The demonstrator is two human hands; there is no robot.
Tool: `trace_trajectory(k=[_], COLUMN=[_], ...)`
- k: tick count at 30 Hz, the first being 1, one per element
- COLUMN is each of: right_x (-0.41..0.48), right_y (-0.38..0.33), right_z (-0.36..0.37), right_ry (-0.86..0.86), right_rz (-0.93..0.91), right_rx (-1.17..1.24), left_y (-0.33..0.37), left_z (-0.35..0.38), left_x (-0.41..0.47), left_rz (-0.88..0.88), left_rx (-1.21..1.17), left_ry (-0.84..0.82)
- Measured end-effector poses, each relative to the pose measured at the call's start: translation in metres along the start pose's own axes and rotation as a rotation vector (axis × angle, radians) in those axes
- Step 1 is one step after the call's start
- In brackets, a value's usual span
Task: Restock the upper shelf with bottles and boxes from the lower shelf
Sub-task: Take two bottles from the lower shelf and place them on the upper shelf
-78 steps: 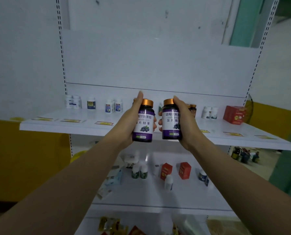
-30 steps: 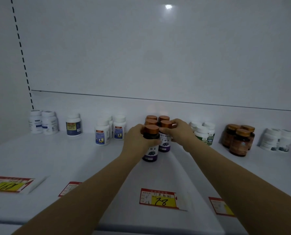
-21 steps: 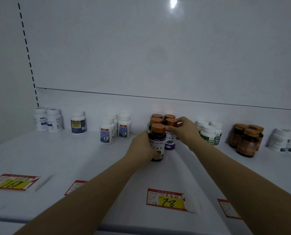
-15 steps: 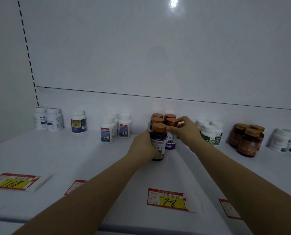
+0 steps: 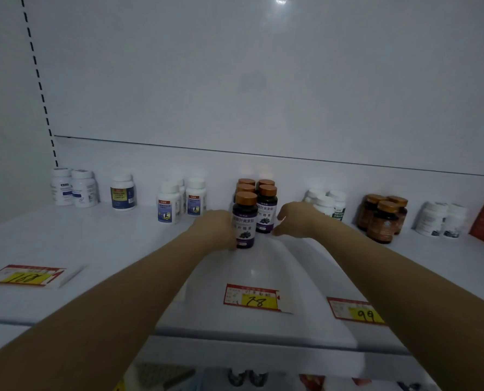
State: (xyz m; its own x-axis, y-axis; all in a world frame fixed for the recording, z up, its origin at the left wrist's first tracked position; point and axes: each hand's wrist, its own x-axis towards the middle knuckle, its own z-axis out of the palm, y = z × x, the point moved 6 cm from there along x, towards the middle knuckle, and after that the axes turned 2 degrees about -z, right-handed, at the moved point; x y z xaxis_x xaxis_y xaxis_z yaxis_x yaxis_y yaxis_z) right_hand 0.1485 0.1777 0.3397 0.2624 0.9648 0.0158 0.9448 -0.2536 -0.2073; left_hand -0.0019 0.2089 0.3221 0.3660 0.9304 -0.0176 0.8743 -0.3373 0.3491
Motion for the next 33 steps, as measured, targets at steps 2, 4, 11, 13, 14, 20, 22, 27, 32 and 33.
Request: trace_trajectory(k=[2,4,11,13,14,20,22,27,32,33], right_x=[-0.012,-0.025,-0.085,-0.108,-0.121,-0.218,-0.25,-0.313,-0.353,-0.357], right_y=[-0.003,-0.005,-0.011,-0.013,-0.014,-0.023,-0.025,-0.028,-0.004,0.002], right_z=[-0.003,-0.01,-0.025,-0.031,-0.034,-0.034,-0.021,0.022,0.083,0.095], right_ry=[-0.019,-0.023,-0.001,0.017,0.026,0.095,0.092,0.041,-0.057,-0.076], right_rz=[-0.041,-0.075,-0.096,-0.09,-0.084,-0.002,0.025,0.075,0.13,0.133], right_rx=[-0.068,-0.116,-0.191,-0.203,-0.205,-0.15,-0.144,-0.06,0.045,0.046], left_y=[-0.002,-0.004,-0.012,-0.011,-0.011,-0.008,-0.01,-0.033,-0.057,-0.059], left_z=[-0.006,-0.012,-0.027,-0.033,-0.035,-0.033,-0.02,0.036,0.094,0.108], left_x=[-0.008,-0.017,-0.07,-0.089,-0.099,-0.181,-0.212,-0.276,-0.311,-0.314], left_rz=[-0.015,-0.018,-0.001,0.025,0.041,0.184,0.231,0.232,0.179,0.166], left_rx=[0.094,0.154,0.242,0.258,0.26,0.23,0.187,0.111,0.024,0.025], left_ry=[0.006,0.011,0.057,0.083,0.092,0.186,0.195,0.007,-0.144,-0.152])
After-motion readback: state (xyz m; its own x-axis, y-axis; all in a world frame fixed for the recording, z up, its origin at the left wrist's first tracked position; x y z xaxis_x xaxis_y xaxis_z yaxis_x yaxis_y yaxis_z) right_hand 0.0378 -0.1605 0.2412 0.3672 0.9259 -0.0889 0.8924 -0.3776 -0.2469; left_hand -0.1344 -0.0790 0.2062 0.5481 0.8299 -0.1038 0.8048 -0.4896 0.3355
